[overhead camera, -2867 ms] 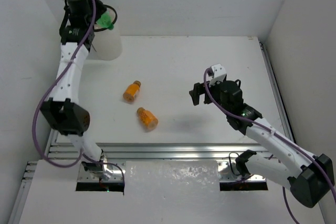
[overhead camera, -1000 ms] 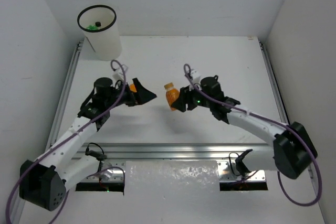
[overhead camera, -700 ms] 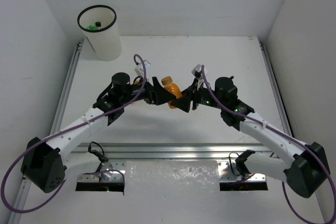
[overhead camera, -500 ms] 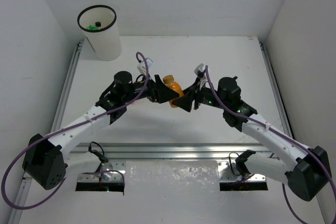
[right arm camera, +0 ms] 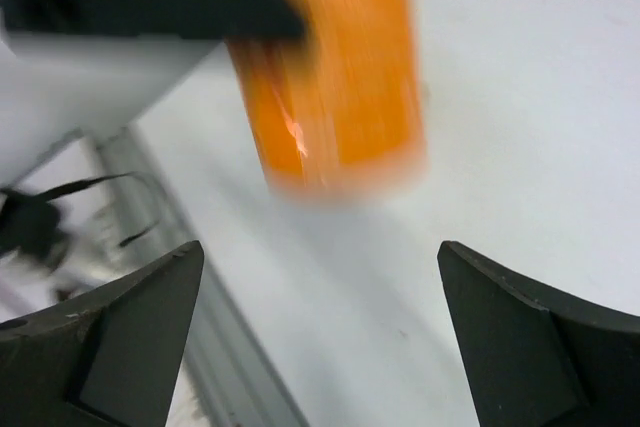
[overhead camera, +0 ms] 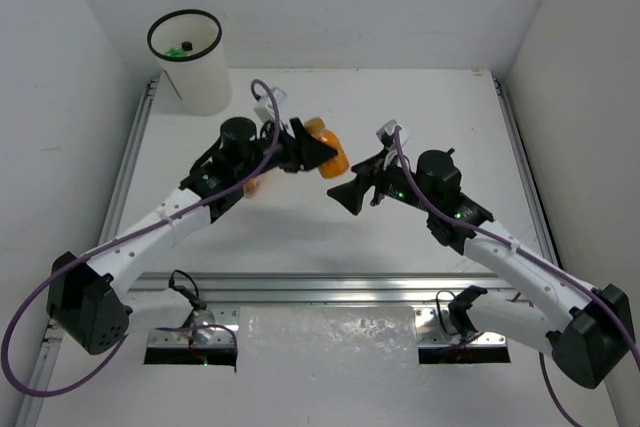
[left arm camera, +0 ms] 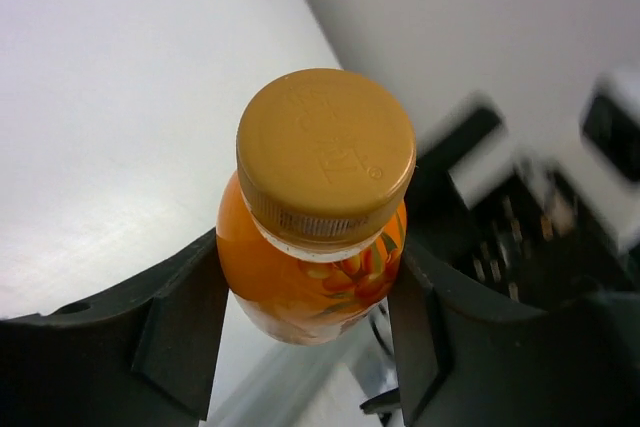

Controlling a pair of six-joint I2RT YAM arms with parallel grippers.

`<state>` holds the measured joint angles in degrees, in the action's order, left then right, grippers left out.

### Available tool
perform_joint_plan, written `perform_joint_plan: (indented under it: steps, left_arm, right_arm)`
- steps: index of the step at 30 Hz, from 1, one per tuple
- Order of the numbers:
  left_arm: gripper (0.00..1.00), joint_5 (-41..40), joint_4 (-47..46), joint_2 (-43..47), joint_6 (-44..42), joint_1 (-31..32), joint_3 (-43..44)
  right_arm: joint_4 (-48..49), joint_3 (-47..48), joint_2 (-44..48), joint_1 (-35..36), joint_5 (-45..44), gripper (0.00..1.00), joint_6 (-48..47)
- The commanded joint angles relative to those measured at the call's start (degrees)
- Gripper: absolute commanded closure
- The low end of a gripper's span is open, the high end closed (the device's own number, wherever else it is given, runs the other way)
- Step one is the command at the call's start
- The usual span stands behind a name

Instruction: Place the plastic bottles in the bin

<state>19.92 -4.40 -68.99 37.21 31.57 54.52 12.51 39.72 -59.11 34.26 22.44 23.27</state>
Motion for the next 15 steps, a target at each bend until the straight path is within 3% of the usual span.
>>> perform_joint_plan:
  steps: [1, 2, 4, 10, 12, 13, 14, 15]
  left_arm:
    - [1.00, -26.7, 11.8, -1.4, -4.2, -4.8, 12.3]
    - [1.00, -29.1, 14.1, -3.3, -4.5, -7.2, 16.4]
    - [1.00, -30.1, 16.3, -6.4, -4.3, -15.5, 20.8]
    - [1.00, -39.3, 21.9, -27.7, -10.6, -27.6, 48.4]
    - [0.97, -42.2, 28.3, -40.5, -13.9, -29.9, 67.0]
    - [0.91, -42.4, 31.4, -45.7, -15.2, -30.8, 75.0]
    - [0.65, -42.4, 36.3, -55.2, -16.8, -31.7, 89.8]
    - [0.51, -41.6, 37.8, -58.9, -17.2, -33.6, 95.3]
  right_arm:
    - [-11.3, 1.9, 1.5, 0.0, -22.2, 0.01, 0.3]
    - [-16.8, 1.9, 1.4, -0.1, -32.5, 0.01, 1.2]
    - [-19.4, 0.4, 1.3, -1.2, -36.2, 0.01, 2.1]
    - [-18.9, -3.1, 1.6, -1.6, -30.9, 0.01, 2.6]
    - [-18.9, -3.3, 1.5, -1.6, -29.6, 0.01, 2.7]
    - [-18.9, -3.3, 1.5, -1.6, -29.2, 0.01, 2.3]
    - [-19.1, -3.1, 1.5, -1.6, -28.8, 0.01, 2.2]
    - [-19.3, -2.6, 1.5, -1.7, -28.7, 0.01, 1.7]
